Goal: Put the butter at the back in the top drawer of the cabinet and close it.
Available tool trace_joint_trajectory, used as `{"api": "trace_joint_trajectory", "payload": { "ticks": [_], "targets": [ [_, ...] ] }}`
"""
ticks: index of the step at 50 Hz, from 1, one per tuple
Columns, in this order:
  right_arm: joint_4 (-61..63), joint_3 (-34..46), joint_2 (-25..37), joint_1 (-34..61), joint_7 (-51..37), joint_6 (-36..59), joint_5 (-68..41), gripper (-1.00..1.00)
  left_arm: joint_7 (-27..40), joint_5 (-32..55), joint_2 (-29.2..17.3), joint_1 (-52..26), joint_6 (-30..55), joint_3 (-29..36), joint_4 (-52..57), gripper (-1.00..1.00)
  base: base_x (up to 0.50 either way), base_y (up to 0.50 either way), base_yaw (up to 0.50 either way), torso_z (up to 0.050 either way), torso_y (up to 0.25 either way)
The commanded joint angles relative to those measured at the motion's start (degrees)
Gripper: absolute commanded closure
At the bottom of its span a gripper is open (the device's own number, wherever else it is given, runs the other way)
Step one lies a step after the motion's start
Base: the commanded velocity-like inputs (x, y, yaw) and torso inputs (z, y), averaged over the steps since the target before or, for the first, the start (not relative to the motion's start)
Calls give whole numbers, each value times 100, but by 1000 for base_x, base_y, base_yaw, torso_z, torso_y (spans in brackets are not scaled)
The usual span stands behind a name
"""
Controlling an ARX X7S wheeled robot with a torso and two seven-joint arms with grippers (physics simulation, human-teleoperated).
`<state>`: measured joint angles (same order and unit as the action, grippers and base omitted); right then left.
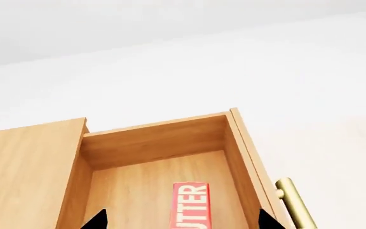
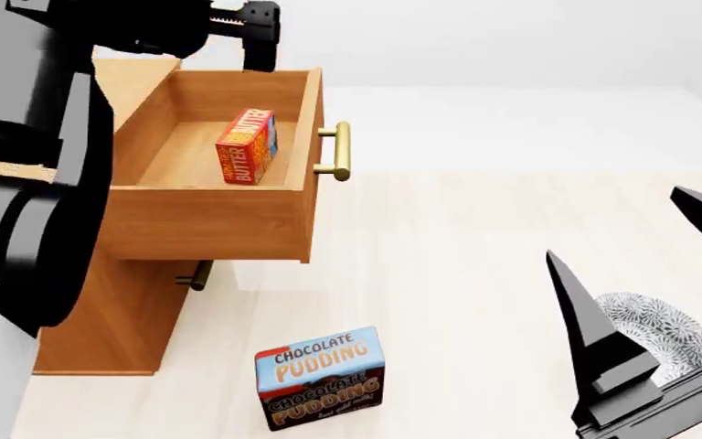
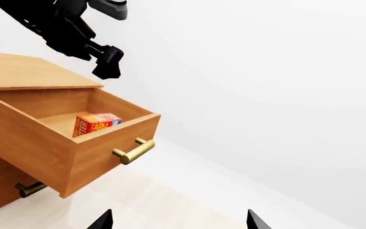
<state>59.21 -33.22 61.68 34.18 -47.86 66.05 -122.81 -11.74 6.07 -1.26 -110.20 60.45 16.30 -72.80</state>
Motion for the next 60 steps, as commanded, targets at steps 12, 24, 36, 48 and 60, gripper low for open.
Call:
{"api": "trace_joint_trajectory", "payload": {
  "ticks": [12, 24, 36, 48, 60],
  "targets": [
    [21, -185, -17, 265, -659, 119, -791, -100, 3460, 3840, 121, 489, 1229, 2087, 2480, -100, 0, 0, 0, 0, 0],
    [-51, -534, -193, 175, -763, 434, -1016, -100, 5111, 7492, 124, 320, -289, 5256, 2825, -100, 0, 0, 0, 0, 0],
    [-99, -836, -307, 46, -825, 685, -1202, -100, 6498, 9275, 126, 471, -1714, 7407, 4240, -100, 0, 0, 0, 0, 0],
    [-133, -984, -307, 7, -891, 771, -1365, -100, 6665, 9174, 126, 900, -1778, 7418, 4991, -100, 0, 0, 0, 0, 0],
    [-194, -1291, -401, -109, -944, 965, -1536, -100, 6965, 8856, 126, 1234, -1589, 7396, 5322, -100, 0, 0, 0, 0, 0]
  ]
}}
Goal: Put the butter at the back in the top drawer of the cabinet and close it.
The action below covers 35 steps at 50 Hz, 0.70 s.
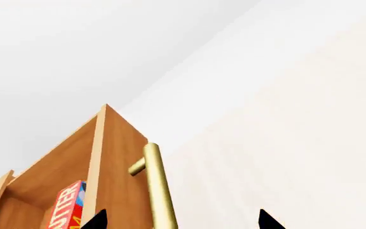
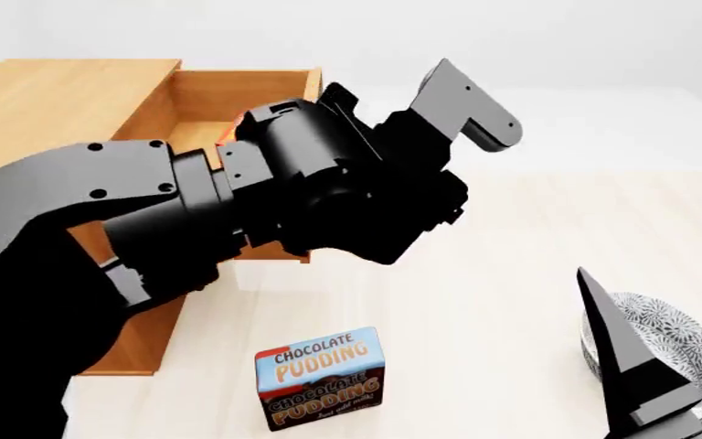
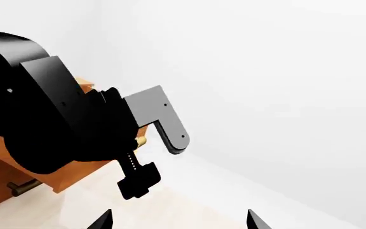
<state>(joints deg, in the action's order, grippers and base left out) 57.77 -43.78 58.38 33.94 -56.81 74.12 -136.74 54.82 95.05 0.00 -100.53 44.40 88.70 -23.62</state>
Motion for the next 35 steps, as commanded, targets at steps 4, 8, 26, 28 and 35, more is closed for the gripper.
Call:
{"api": "trace_joint_trajectory", "payload": {
  "ticks": [4, 8, 26, 28, 35],
  "targets": [
    [-66, -303, -114, -108, -51, 219, -161, -100, 292, -125, 0, 314, 49, 152, 405, -100, 0, 0, 0, 0, 0],
    [-78, -343, -147, -120, -52, 264, -169, -100, 198, -145, 0, 361, 55, 148, 353, -100, 0, 0, 0, 0, 0],
    [-142, -532, -254, -180, -64, 448, -233, -100, 45, -154, 0, 718, 526, 151, -19, -100, 0, 0, 0, 0, 0],
    [-143, -549, -252, -183, -71, 450, -249, -100, 30, -138, 0, 744, 590, 152, -57, -100, 0, 0, 0, 0, 0],
    [-146, -585, -263, -190, -82, 477, -277, -100, 99, -116, 0, 844, 859, 156, -197, -100, 0, 0, 0, 0, 0]
  ]
}}
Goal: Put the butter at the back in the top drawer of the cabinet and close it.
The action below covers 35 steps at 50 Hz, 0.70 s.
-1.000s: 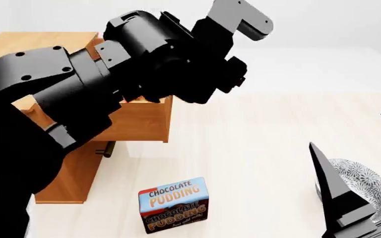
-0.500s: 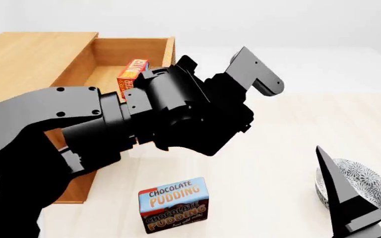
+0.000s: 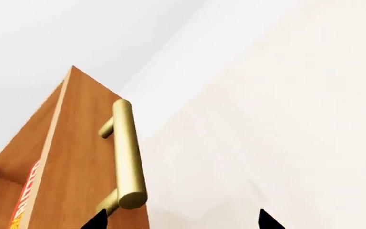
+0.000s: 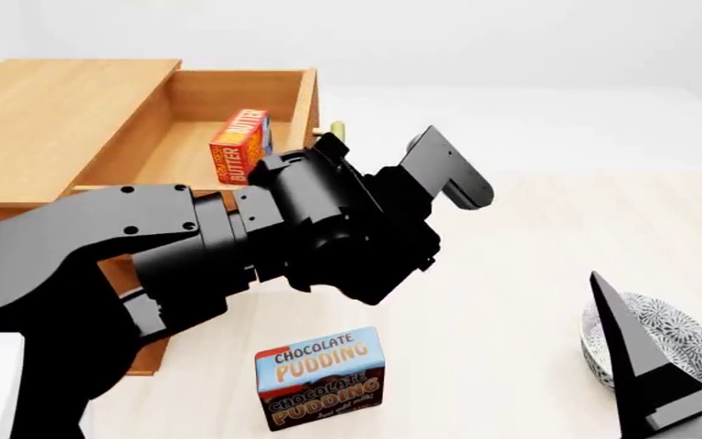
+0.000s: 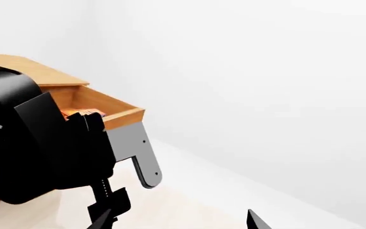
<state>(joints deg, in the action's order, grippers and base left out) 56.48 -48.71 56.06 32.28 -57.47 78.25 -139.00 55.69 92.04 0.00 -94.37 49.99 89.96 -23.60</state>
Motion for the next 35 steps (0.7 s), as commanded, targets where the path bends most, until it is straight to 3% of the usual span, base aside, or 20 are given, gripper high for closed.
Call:
{"api": "trace_joint_trajectory", "payload": {
  "ticks": [1, 15, 35],
  "targets": [
    [-19, -98, -34, -25, -17, 69, -55, -100, 38, 185, 0, 246, 361, 32, -239, -100, 0, 0, 0, 0, 0],
    [4, -64, 10, -11, -59, 19, -86, -100, 821, 410, 0, 344, 1009, 48, -707, -100, 0, 0, 0, 0, 0],
    [89, 176, 117, 105, -106, -199, -73, -100, 1257, 210, 0, 341, 1414, 44, -1412, -100, 0, 0, 0, 0, 0]
  ]
}}
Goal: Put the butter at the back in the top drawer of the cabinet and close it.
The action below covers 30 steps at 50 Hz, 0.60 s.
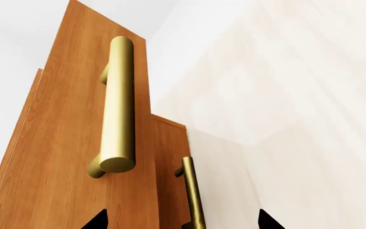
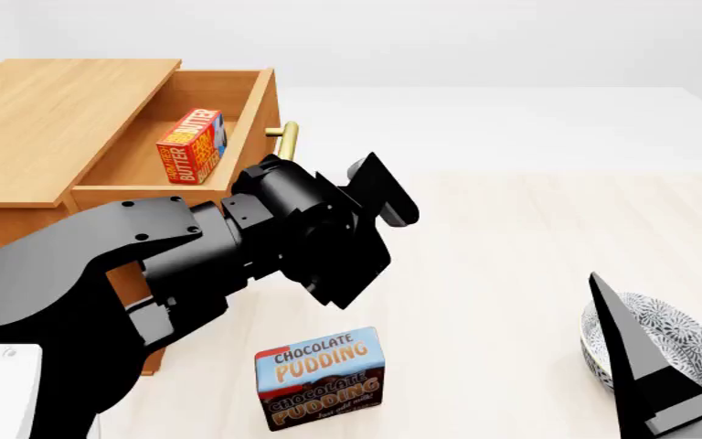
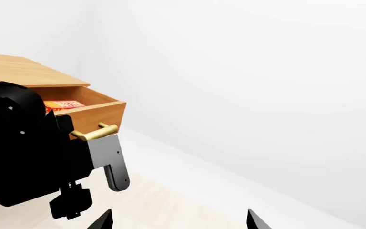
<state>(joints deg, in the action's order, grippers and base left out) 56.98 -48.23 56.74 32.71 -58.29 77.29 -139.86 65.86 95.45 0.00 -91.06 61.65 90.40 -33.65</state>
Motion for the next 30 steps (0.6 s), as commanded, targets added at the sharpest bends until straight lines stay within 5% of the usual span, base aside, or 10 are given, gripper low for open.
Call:
{"api": "trace_joint_trajectory", "payload": {
  "ticks": [1, 30],
  "targets": [
    [45, 162, 59, 75, -27, -122, 23, -100, 241, -155, 0, 0, 272, -3, -456, -100, 0, 0, 0, 0, 0],
    [98, 599, 101, 337, -105, -292, 70, -100, -273, -1132, 0, 56, 606, -97, -1590, -100, 0, 0, 0, 0, 0]
  ]
}}
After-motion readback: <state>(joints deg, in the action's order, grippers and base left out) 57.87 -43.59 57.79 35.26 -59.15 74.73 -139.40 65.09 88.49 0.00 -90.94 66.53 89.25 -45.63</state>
